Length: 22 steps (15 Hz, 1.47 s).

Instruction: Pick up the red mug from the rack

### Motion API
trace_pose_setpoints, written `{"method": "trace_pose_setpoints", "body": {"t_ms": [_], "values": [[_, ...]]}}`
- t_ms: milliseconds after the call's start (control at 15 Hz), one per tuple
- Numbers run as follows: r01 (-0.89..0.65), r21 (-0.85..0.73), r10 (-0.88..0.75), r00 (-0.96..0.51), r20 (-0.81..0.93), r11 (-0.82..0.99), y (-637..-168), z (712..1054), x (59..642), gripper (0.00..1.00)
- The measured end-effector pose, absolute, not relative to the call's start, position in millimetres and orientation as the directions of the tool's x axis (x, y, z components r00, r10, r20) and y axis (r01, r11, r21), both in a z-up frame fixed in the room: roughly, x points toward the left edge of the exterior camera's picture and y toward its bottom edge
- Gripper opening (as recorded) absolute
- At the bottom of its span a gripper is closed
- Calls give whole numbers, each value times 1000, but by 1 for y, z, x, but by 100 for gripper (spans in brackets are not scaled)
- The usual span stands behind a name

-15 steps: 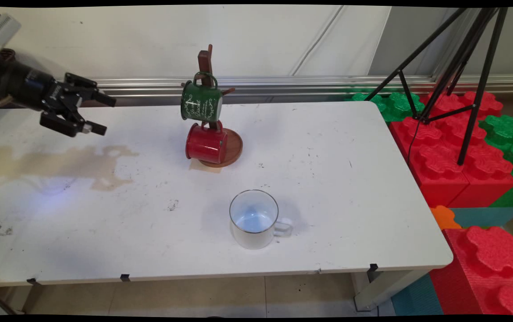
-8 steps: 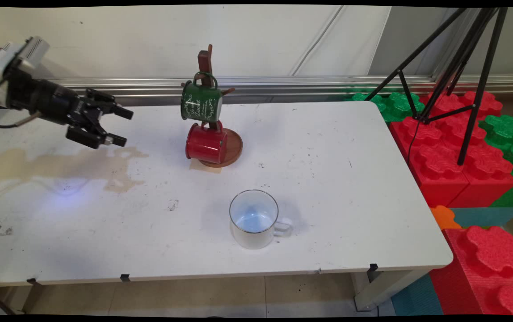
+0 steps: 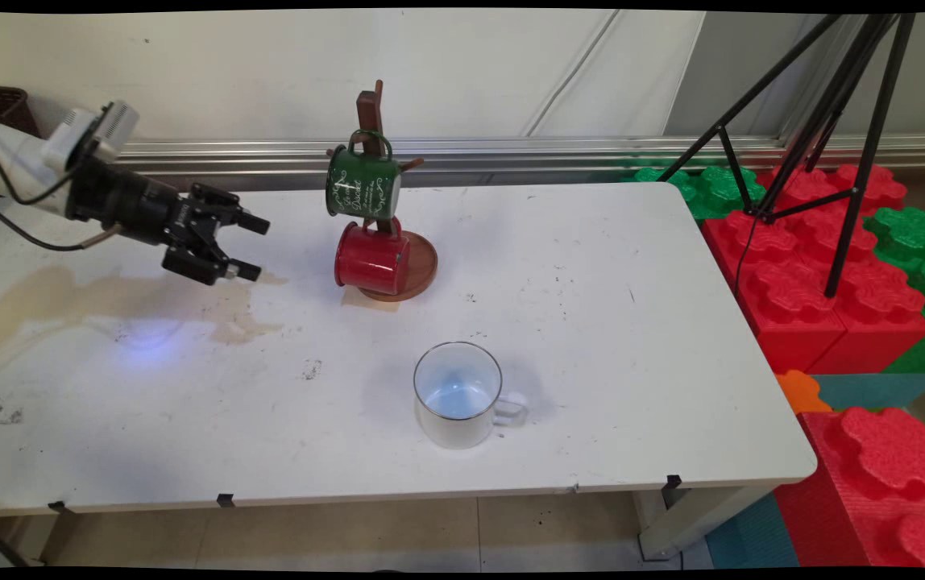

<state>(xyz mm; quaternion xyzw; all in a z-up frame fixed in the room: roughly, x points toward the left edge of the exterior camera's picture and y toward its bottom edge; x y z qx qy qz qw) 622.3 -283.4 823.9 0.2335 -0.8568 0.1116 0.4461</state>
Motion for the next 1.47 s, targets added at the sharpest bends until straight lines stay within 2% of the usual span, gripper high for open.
{"method": "trace_pose_setpoints", "body": {"t_ms": [733,1467], "values": [[-477,43,-299,-476,827,878,-311,785,609,100],[-476,88,-307,-405,861,875,-335,760,595,100]]}}
